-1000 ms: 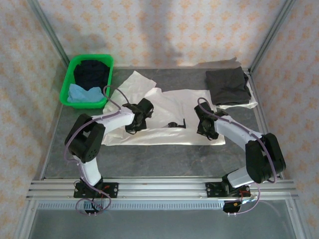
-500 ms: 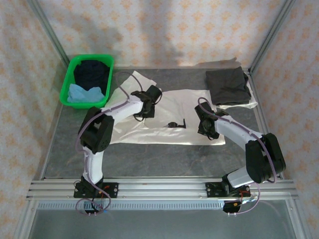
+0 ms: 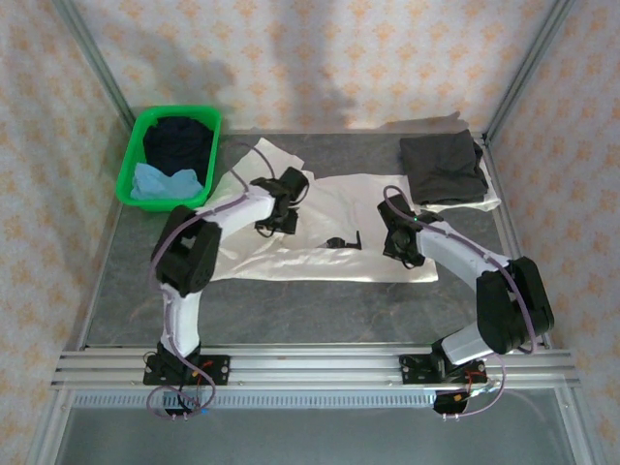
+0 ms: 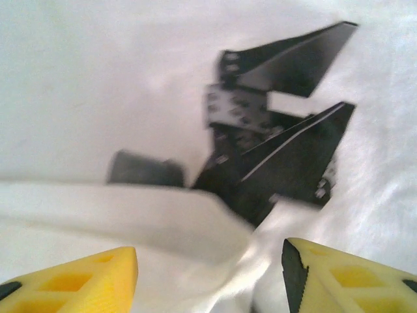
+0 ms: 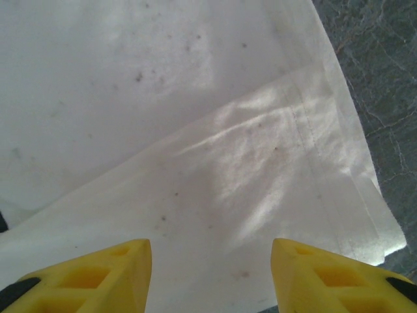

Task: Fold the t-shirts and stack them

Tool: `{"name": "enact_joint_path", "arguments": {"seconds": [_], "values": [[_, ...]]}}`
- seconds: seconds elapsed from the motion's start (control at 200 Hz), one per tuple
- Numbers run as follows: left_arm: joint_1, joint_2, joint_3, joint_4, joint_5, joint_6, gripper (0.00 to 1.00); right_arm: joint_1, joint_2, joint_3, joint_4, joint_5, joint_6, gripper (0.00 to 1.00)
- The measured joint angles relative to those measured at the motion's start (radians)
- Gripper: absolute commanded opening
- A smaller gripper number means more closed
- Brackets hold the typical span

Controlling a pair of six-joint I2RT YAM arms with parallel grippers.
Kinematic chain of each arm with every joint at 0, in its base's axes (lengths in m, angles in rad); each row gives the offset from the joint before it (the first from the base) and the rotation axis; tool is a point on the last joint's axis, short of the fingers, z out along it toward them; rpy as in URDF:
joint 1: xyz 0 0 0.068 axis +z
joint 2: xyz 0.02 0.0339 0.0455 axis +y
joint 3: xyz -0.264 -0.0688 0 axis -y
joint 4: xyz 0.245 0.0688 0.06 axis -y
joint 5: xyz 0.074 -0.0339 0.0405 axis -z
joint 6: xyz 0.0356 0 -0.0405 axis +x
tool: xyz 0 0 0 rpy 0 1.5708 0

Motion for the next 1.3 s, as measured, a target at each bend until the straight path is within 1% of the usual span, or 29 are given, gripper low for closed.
{"name": "enact_joint_path", "arguments": {"seconds": [0.115,0.205,0.295,0.43,0.53,0.586,0.661,0.711,0.781,0.851,0.986,1.126,1.171,1.216,1.231,1.301], "values": [[0.084,-0.176,-0.135,0.037,0.014,-0.048,0.65,0.0,0.0,0.005,0.003,0.0,-0.01,0.51],[0.159,-0.225,-0.182,0.055,0.029,-0.073,0.65,0.0,0.002,0.013,0.006,-0.001,-0.013,0.51],[0.197,-0.188,-0.188,0.074,0.036,-0.08,0.65,0.001,0.018,0.027,0.008,-0.003,-0.02,0.51],[0.192,-0.082,-0.158,0.082,0.06,-0.079,0.62,0.001,0.031,0.031,0.016,-0.004,-0.024,0.51],[0.19,-0.006,-0.121,0.084,0.069,-0.08,0.57,0.001,0.03,0.031,0.021,-0.003,-0.028,0.51],[0.19,0.018,-0.108,0.085,0.071,-0.078,0.5,0.001,0.03,0.031,0.021,-0.003,-0.03,0.51],[0.19,0.023,-0.095,0.087,0.08,-0.088,0.26,0.001,0.027,0.031,0.021,-0.002,-0.032,0.51],[0.19,0.023,-0.089,0.087,0.081,-0.078,0.14,0.001,0.026,0.031,0.021,0.0,-0.032,0.51],[0.19,0.023,-0.083,0.086,0.081,-0.077,0.05,0.001,0.024,0.031,0.021,0.0,-0.032,0.51],[0.19,0.023,-0.074,0.079,0.079,-0.078,0.0,0.001,0.024,0.031,0.021,0.0,-0.035,0.51],[0.183,0.022,-0.044,0.049,0.05,-0.072,0.0,0.001,0.023,0.031,0.021,0.0,-0.035,0.51],[0.148,0.021,0.01,0.026,0.015,-0.041,0.0,0.001,0.021,0.031,0.022,0.0,-0.035,0.51],[0.136,0.027,0.032,0.019,0.007,-0.028,0.09,0.001,0.021,0.031,0.022,0.0,-0.035,0.51],[0.127,0.04,0.06,0.012,0.001,-0.02,0.28,0.001,0.021,0.031,0.022,0.0,-0.035,0.51],[0.124,0.046,0.07,0.01,-0.002,-0.013,0.32,0.001,0.021,0.031,0.022,0.0,-0.035,0.51],[0.117,0.075,0.1,0.009,-0.018,-0.011,0.44,0.001,0.021,0.031,0.021,0.001,-0.035,0.51]]}}
